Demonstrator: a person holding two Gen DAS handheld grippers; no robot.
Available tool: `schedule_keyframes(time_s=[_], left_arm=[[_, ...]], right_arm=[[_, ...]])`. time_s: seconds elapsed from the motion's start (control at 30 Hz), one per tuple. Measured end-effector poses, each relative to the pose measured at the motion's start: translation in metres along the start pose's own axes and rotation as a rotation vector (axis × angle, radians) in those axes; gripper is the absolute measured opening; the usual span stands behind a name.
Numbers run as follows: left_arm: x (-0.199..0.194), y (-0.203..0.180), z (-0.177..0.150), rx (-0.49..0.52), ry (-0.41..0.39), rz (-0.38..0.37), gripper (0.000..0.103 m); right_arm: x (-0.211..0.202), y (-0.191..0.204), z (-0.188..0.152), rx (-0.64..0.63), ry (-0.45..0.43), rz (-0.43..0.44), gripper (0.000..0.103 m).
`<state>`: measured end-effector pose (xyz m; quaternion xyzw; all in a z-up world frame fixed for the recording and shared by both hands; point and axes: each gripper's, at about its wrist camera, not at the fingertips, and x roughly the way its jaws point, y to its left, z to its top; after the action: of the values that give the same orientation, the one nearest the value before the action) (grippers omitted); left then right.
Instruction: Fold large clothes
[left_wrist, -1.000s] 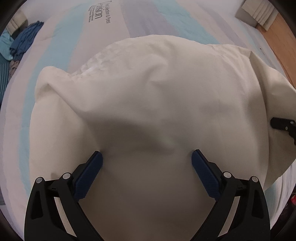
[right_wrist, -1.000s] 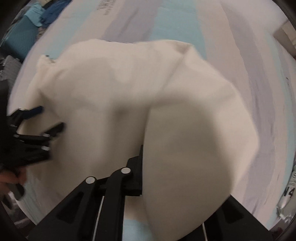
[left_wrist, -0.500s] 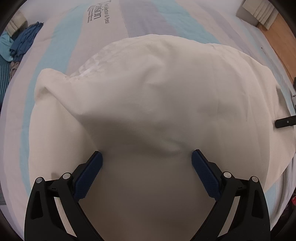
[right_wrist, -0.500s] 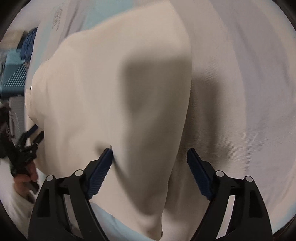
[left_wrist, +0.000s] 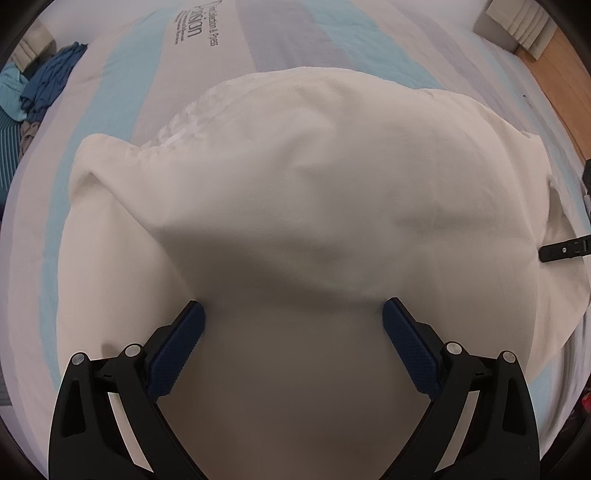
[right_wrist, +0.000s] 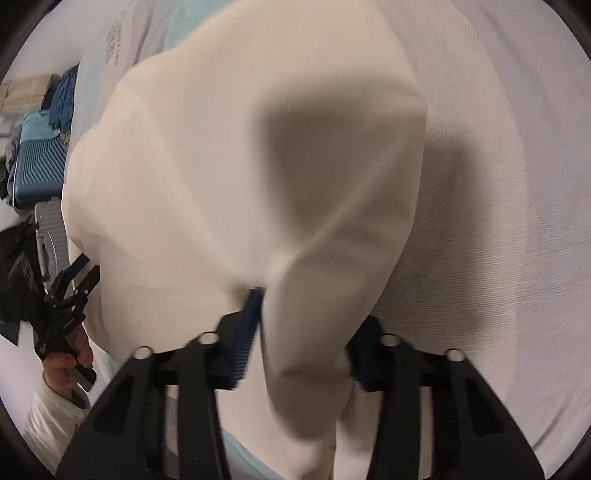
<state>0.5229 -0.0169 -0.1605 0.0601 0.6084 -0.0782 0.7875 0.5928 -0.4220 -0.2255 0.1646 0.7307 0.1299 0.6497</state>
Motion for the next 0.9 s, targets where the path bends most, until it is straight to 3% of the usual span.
schedule_keyframes(time_s=[0.13, 0.23, 0.27, 0.3, 0.37, 0.47, 0.57, 0.63, 0.7, 0.73, 0.83, 0.9], left_arm=[[0.002, 0.0, 0.003, 0.006, 0.003, 0.001, 0.094], [0.002, 0.001, 0.002, 0.005, 0.005, 0.009, 0.094], [0.003, 0.001, 0.002, 0.004, 0.008, 0.01, 0.094], [0.003, 0.001, 0.003, 0.004, 0.012, 0.011, 0.094], [0.004, 0.0, 0.005, 0.009, 0.019, 0.016, 0.094], [0.004, -0.001, 0.008, 0.023, 0.032, 0.028, 0.094], [0.004, -0.004, 0.01, 0.039, 0.039, 0.039, 0.095], [0.004, -0.004, 0.011, 0.038, 0.041, 0.042, 0.095], [0.006, -0.004, 0.011, 0.035, 0.044, 0.044, 0.096], [0.008, -0.004, 0.011, 0.034, 0.047, 0.05, 0.096], [0.011, -0.004, 0.014, 0.025, 0.059, 0.057, 0.096], [0.013, -0.005, 0.016, 0.029, 0.066, 0.07, 0.096]], right_arm=[[-0.016, 0.044, -0.005, -0.124, -0.078, -0.162, 0.026], [-0.008, 0.102, -0.023, -0.358, -0.198, -0.453, 0.021], [0.001, 0.115, -0.027, -0.358, -0.194, -0.504, 0.028], [0.008, 0.116, -0.026, -0.322, -0.165, -0.518, 0.05], [0.021, 0.11, -0.025, -0.243, -0.147, -0.524, 0.053], [0.025, 0.098, -0.025, -0.139, -0.199, -0.573, 0.081], [0.027, 0.074, -0.023, -0.003, -0.192, -0.459, 0.087], [0.036, 0.062, -0.023, 0.036, -0.173, -0.324, 0.07], [0.037, 0.08, -0.024, -0.038, -0.182, -0.379, 0.051], [0.037, 0.09, -0.026, -0.057, -0.188, -0.427, 0.049], [0.035, 0.093, -0.028, -0.043, -0.218, -0.443, 0.043], [0.033, 0.103, -0.036, -0.077, -0.254, -0.5, 0.036]])
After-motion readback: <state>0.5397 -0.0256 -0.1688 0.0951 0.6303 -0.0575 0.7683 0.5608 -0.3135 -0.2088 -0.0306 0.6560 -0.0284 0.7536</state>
